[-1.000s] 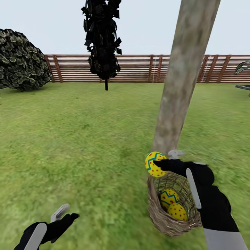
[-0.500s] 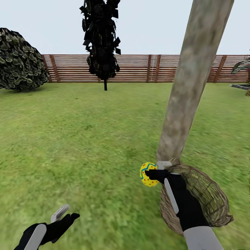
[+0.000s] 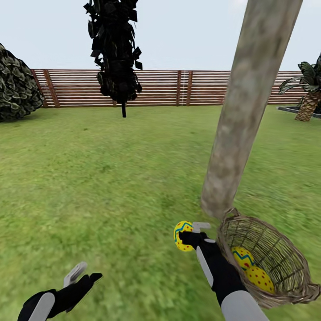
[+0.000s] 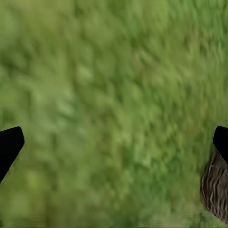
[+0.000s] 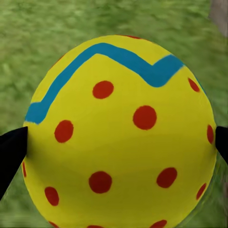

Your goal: Take the three Easter eggs out of the wicker basket on the lawn in the garden, then place them on the lawn next to a single tree (choose any tree) so that all three eggs are next to the same tree and none are left in the basket.

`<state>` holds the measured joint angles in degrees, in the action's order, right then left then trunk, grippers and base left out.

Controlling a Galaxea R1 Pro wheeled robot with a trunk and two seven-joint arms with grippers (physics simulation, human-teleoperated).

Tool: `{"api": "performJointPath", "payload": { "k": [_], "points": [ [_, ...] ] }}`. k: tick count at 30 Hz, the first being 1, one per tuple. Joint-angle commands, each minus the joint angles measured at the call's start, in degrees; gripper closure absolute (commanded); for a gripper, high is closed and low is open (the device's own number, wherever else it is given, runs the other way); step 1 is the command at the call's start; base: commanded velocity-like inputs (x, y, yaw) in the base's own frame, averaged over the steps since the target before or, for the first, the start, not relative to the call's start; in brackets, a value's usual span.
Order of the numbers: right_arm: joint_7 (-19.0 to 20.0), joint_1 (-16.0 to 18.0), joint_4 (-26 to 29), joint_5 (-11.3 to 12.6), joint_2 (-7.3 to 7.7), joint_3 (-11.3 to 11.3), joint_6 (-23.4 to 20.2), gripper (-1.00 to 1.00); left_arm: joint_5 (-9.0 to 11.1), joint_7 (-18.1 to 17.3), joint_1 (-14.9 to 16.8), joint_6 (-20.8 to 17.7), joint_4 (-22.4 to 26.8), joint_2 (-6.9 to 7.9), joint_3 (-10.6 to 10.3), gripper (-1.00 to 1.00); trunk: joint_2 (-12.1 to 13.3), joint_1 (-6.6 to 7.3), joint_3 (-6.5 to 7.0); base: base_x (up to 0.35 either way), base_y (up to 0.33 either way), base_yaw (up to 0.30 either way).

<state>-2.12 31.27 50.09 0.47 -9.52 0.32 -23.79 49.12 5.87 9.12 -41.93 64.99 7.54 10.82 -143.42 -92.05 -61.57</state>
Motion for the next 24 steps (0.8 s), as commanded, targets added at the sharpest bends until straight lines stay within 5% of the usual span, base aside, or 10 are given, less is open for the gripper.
{"api": "performJointPath", "payload": {
  "k": [1,7,9,11,17,24],
  "points": [
    [-0.24,0.02,-0.12,0.06,-0.03,0.04,0.12,1.00,0.62,0.52,0.02,0.02,-0.04,0.01,0.01,-1.00,-0.02,-0.01,-0.06,0.217,0.272,-0.006],
    [-0.31,0.02,-0.49,0.06,-0.17,0.11,0.35,1.00,0.66,0.54,0.02,0.36,-0.22,-0.06,-0.01,-1.00,-0.02,-0.01,-0.06,0.219,0.270,-0.002],
    [-4.50,1.66,-5.39,0.34,-0.35,0.03,0.56,1.00,0.76,0.52,-0.02,0.48,0.40,-0.16,-0.01,-1.00,-0.02,-0.01,-0.06,0.238,0.249,0.000],
    [-8.82,3.60,-10.78,0.82,-0.35,-0.14,4.25,1.00,0.70,0.52,-0.31,0.52,1.08,-0.24,-0.01,-1.00,-0.02,-0.01,-0.06,0.249,0.233,-0.032],
    [-11.04,4.45,-18.58,1.90,-0.48,-0.37,14.43,1.00,0.55,0.54,-0.75,0.54,1.36,-0.25,-0.01,-1.00,-0.02,-0.01,-0.06,0.262,0.204,-0.215],
    [-16.30,5.04,-19.54,6.39,-0.48,-0.55,16.00,1.00,0.62,0.48,-0.92,0.54,1.37,-0.19,-0.01,-1.00,-0.02,-0.01,-0.06,0.307,0.055,-0.260]
  ]
}}
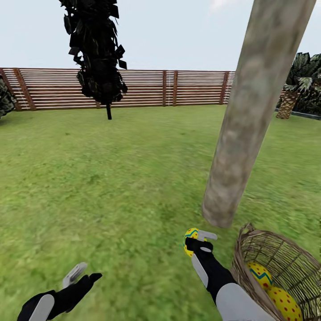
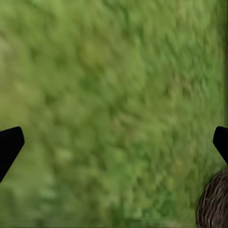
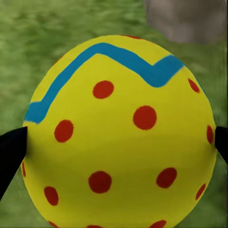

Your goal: Take the three Easter eggs out of the wicker basket on the lawn in the garden, then place them on the lawn next to a single tree (choose any tree) so that all three eggs are next to the same tree and none are left in the basket.

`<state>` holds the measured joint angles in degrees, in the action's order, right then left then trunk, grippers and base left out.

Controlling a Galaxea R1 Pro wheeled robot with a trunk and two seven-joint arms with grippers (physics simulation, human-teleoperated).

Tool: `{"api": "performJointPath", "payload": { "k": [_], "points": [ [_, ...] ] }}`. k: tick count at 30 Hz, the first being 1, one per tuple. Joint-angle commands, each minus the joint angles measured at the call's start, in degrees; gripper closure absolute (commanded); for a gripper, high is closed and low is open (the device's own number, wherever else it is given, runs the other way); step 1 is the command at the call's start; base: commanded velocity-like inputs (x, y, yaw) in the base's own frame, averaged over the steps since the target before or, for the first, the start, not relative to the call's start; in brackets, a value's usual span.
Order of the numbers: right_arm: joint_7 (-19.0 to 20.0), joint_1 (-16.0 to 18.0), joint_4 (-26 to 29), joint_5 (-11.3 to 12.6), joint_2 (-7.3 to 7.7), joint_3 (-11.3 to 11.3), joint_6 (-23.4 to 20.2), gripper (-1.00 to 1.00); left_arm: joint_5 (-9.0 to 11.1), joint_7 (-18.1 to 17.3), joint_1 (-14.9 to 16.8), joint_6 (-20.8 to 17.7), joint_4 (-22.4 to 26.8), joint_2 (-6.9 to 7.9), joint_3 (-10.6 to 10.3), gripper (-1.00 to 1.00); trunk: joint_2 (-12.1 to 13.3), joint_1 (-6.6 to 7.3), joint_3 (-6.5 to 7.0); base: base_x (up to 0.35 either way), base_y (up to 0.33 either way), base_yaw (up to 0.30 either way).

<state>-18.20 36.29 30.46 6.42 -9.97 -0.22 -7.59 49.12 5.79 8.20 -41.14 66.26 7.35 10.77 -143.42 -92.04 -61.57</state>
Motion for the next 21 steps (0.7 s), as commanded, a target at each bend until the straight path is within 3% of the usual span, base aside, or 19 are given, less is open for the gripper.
{"api": "performJointPath", "payload": {
  "k": [1,10,21],
  "points": [
    [-0.64,0.05,0.07,0.98,-0.03,-0.02,-0.18,1.00,0.63,0.55,-0.01,-0.26,0.10,0.01,0.04,-1.00,-0.02,-0.02,-0.06,0.316,0.006,-0.262],
    [-1.57,0.10,0.12,2.07,-0.03,-0.02,-0.14,1.00,0.66,0.54,-0.02,-0.26,-0.04,0.12,0.11,-1.00,-0.02,-0.02,-0.06,0.276,0.159,-0.123],
    [-1.75,0.10,0.12,2.19,-0.03,-0.04,-0.74,1.00,0.80,0.48,-0.02,-0.26,-0.01,0.15,0.04,-1.00,-0.02,-0.02,-0.06,0.238,0.254,-0.242]
  ]
}}
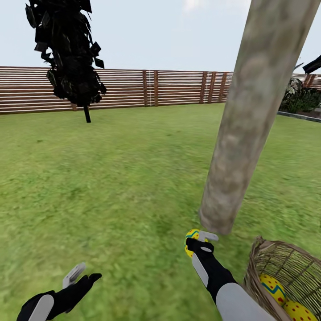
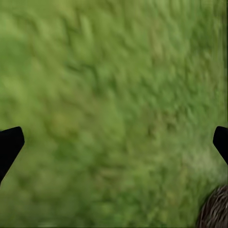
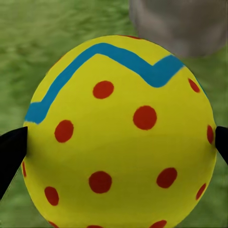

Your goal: Take the three Easter eggs out of the wicker basket on the lawn in the garden, then place them on the lawn next to a single tree (choose any tree) so that all three eggs are next to the same tree and none are left in the basket.

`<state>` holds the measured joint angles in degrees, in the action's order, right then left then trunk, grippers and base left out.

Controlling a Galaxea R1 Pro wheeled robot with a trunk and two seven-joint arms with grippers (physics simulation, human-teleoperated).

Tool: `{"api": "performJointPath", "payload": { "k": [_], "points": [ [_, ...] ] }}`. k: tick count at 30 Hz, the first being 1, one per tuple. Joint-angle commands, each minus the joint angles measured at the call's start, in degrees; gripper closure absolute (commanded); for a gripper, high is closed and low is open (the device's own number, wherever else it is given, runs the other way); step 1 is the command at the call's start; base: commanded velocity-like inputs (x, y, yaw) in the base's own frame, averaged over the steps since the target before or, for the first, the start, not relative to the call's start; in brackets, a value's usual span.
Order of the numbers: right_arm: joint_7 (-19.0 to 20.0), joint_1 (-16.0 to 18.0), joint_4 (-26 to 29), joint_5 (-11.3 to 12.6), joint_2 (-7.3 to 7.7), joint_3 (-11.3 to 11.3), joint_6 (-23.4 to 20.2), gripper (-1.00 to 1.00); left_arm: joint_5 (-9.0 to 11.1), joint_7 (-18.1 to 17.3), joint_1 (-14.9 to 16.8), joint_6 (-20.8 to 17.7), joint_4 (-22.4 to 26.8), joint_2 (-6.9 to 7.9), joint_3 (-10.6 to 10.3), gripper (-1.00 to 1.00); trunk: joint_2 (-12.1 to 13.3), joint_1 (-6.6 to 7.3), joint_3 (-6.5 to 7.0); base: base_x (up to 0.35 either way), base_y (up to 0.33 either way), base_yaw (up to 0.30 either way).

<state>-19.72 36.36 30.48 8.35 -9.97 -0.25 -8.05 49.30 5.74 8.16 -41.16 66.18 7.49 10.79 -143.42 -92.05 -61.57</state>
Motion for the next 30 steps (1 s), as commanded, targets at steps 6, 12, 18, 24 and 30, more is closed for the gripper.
{"api": "performJointPath", "payload": {
  "k": [6,12,18,24,30],
  "points": [
    [-0.23,0.04,0.10,0.28,-0.03,-0.02,-0.29,1.00,0.67,0.58,0.07,-0.63,0.11,-0.01,0.16,-1.00,-0.02,-0.01,-0.06,0.140,0.124,-0.253],
    [-0.16,0.10,0.10,3.41,0.14,-0.03,-0.45,1.00,0.63,0.66,0.52,-1.27,3.08,-0.39,0.16,-1.00,-0.02,-0.01,-0.06,0.008,0.007,-0.060],
    [-0.17,1.78,-2.90,3.79,0.39,-0.14,-3.98,1.00,0.09,0.70,0.05,-0.43,1.93,-0.37,0.02,-1.00,-0.02,-0.01,-0.06,0.203,0.000,-0.002],
    [-0.12,5.57,-9.57,5.60,0.77,-0.31,-5.60,1.00,0.47,0.55,0.03,-0.56,1.90,-0.35,0.16,-1.00,-0.02,-0.01,-0.06,0.242,0.000,0.000],
    [-0.22,5.91,-9.79,5.77,0.66,-0.28,-4.98,1.00,6.16,0.56,0.10,-1.54,2.80,-0.24,3.24,-1.00,-0.09,-0.14,-1.16,0.007,0.000,-0.071]
  ]
}}
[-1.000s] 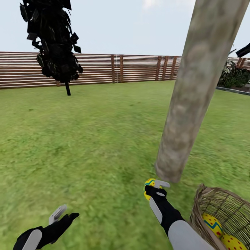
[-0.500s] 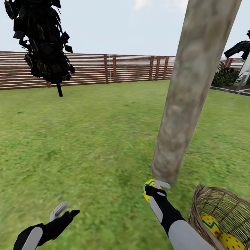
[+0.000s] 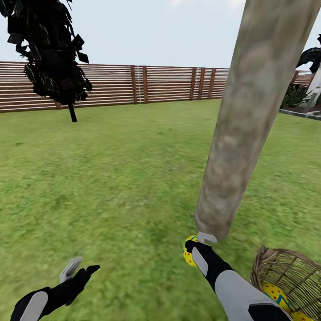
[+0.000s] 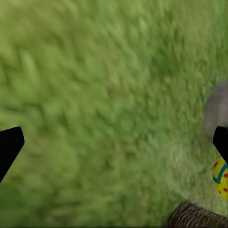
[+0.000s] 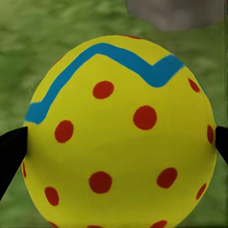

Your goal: Take the three Easter eggs out of the wicker basket on the lawn in the garden, then place them on the lawn next to a single tree (choose any tree) so that all three eggs are next to the same tree and none are left in the basket.

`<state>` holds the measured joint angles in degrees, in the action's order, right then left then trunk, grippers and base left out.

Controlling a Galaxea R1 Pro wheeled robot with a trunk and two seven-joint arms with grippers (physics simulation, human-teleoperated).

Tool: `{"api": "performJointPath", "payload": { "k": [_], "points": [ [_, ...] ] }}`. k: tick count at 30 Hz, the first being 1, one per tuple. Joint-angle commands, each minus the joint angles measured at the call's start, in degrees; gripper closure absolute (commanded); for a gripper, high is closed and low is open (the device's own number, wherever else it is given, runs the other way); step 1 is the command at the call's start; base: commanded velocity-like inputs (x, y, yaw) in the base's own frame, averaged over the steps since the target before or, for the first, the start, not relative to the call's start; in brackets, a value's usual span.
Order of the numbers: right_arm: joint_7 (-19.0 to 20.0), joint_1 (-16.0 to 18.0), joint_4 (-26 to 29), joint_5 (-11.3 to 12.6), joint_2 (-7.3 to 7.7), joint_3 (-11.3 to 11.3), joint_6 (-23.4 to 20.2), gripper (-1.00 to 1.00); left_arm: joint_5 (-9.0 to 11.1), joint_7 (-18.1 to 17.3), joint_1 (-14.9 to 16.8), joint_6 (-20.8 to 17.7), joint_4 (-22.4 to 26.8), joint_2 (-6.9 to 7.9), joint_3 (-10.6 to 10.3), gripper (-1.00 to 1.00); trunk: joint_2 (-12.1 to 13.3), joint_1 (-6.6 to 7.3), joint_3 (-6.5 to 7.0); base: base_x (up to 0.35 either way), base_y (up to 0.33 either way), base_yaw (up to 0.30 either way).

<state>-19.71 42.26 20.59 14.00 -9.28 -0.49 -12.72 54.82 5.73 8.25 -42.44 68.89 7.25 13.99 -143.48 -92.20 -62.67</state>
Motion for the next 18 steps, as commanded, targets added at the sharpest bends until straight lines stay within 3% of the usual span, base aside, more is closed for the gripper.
{"api": "performJointPath", "payload": {
  "k": [1,11,15,18],
  "points": [
    [-0.24,0.02,0.15,0.14,-0.03,-0.04,-0.30,1.00,0.73,0.54,0.01,-0.27,0.10,0.02,0.04,-1.00,-0.04,-0.01,-0.28,0.000,0.000,-0.220],
    [-0.24,0.02,0.57,0.00,0.04,-0.04,-0.24,1.00,0.81,0.50,0.01,-0.36,0.17,0.00,-0.01,-1.00,-0.17,-0.27,-2.50,0.000,0.000,-0.251],
    [-0.24,0.25,0.34,0.09,0.12,-0.04,5.50,1.00,0.81,0.44,0.01,-0.43,0.19,-0.09,-0.08,-1.00,-0.23,-0.37,-3.38,0.000,0.000,-0.086],
    [-0.15,2.51,-1.45,0.11,0.57,-0.04,7.59,1.00,0.81,0.43,0.01,-0.49,0.31,-0.12,-0.10,-1.00,-0.27,-0.45,-4.05,0.000,0.000,-0.015]
  ]
}}
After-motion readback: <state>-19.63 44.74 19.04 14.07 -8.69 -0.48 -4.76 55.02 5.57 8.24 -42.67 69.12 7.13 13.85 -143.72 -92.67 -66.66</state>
